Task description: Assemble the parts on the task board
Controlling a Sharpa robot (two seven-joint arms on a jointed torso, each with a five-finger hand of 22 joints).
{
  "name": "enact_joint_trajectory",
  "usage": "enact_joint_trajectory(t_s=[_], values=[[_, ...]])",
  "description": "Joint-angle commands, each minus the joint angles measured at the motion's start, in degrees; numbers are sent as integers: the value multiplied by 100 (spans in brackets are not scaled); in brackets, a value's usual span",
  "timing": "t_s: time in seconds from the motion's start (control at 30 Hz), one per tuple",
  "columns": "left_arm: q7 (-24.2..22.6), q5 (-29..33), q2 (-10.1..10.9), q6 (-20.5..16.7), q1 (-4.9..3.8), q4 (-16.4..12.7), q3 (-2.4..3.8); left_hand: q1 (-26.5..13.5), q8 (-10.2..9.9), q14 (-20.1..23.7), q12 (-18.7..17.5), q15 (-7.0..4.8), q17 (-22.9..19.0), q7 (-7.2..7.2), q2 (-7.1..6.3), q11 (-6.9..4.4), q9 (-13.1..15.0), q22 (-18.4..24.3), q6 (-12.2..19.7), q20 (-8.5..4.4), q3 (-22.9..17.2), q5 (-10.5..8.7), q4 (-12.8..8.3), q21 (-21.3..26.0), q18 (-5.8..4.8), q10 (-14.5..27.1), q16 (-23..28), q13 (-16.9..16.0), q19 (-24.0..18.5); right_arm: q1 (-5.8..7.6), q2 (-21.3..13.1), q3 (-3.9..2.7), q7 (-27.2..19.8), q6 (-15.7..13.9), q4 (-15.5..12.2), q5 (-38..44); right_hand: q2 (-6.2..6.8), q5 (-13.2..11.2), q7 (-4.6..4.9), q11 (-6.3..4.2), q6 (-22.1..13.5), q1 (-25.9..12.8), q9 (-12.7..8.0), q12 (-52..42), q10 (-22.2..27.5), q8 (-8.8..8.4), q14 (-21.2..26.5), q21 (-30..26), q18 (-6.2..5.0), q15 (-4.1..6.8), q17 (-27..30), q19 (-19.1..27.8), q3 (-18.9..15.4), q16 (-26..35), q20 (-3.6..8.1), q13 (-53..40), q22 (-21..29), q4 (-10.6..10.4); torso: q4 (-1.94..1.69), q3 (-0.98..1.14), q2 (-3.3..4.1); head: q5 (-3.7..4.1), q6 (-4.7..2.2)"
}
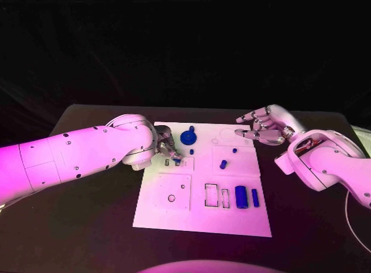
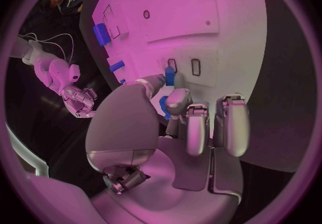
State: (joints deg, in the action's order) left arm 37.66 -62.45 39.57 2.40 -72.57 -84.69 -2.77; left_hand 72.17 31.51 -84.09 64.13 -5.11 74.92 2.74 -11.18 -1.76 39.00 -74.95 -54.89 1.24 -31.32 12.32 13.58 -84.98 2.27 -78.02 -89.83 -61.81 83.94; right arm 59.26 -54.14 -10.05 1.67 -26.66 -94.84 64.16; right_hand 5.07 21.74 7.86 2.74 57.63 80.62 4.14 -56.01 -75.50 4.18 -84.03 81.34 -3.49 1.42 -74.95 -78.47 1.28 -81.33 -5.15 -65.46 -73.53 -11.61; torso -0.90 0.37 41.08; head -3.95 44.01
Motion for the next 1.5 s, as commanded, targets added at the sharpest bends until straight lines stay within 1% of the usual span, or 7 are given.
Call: enact_joint_trajectory(t_s=[0.03, 0.23, 0.3, 0.6, 0.97, 1.23, 1.5], values=[[-4, -109, -12, 258, 5, 0, -1, -46, 15, -591, 17, 22, 1508, -34, 1, -9, 7, -722, -46, 34, -1015, 36, -1035, -35, -32, -48, -17, -3, 141, -7, 7, -1, -43, 92, -1, 47, 4, 24, 6, 6, 32, 26, -1, -28, 17, -4, -304, -19, -40, -10, -95, 34, 9, 39, 8, 9, 5, 2, 2, 2, -2, -3, 15], [9, -112, 6, 466, 8, -1, -3, -145, 33, -591, 2, 20, 1508, -39, -19, -13, 45, -719, -59, 32, -1029, 313, -1099, -28, -30, -53, -17, 10, 137, -9, 5, -1, -39, 106, 1, 47, 4, 24, 6, 6, 32, 26, -1, -28, 17, -4, -304, -19, -40, -10, -95, 34, 9, 39, 8, 9, 5, 2, -1, 2, 1, -3, 27], [12, -113, 7, 509, 9, 3, -4, -150, 34, -591, 2, 20, 1508, -39, -19, -13, 47, -717, -60, 32, -1028, 321, -1101, -27, -30, -54, -17, 10, 136, -9, 7, -1, -39, 108, 1, 47, 4, 24, 6, 6, 32, 26, -1, -28, 17, -4, -304, -19, -40, -10, -95, 34, 9, 39, 8, 9, 5, 2, -7, 1, -1, 2, 33], [21, -114, 3, 638, 10, 24, -7, -195, 42, -591, 9, 20, 1508, -45, -15, -14, 58, -709, -70, 32, -1009, 347, -1100, -20, -28, -64, -17, 4, 131, -10, 10, -1, -38, 128, 3, 0, 3, 32, 6, 6, 34, 16, 0, -46, 8, -3, -305, -21, -41, -11, -100, 35, 8, 37, 7, -1, 8, -6, 2, 1, -1, -10, 56], [22, -114, 5, 722, 11, 17, -10, -314, 78, -591, 64, 10, 1508, -79, 28, -35, 91, -720, -116, 27, -936, 353, -1077, -23, -30, -111, -17, -48, 136, -10, 9, -1, -35, 139, 9, -104, 2, 37, 6, 6, 36, 10, 0, -48, 7, -3, -305, -20, -40, -11, -100, 33, 7, 37, 7, -1, 6, -11, -2, 3, 3, -17, 60], [18, -96, -48, 730, 11, 57, -11, -567, 110, -591, 162, -16, 1508, -132, 173, -72, 119, -770, -196, 7, -803, 354, -956, -46, -41, -177, -17, -147, 165, -10, 13, -1, -35, 139, 4, -98, 0, 44, 6, 6, 37, 8, 0, -45, 9, -2, -305, -24, -42, -11, -98, 38, 8, 39, 7, 2, 13, -13, 5, 7, 1, -36, 70], [14, -78, -133, 728, 11, 127, -14, -774, 110, -591, 244, -33, 1508, -162, 239, -94, 119, -832, -266, -10, -691, 351, -864, -81, -56, -224, -17, -236, 203, -11, 15, -1, -37, 151, -7, -85, -1, 57, 5, 6, 38, 7, 0, -50, 6, -2, -305, -24, -42, -11, -98, 38, 9, 39, 7, -1, 12, -15, 6, 9, 3, -36, 79]])
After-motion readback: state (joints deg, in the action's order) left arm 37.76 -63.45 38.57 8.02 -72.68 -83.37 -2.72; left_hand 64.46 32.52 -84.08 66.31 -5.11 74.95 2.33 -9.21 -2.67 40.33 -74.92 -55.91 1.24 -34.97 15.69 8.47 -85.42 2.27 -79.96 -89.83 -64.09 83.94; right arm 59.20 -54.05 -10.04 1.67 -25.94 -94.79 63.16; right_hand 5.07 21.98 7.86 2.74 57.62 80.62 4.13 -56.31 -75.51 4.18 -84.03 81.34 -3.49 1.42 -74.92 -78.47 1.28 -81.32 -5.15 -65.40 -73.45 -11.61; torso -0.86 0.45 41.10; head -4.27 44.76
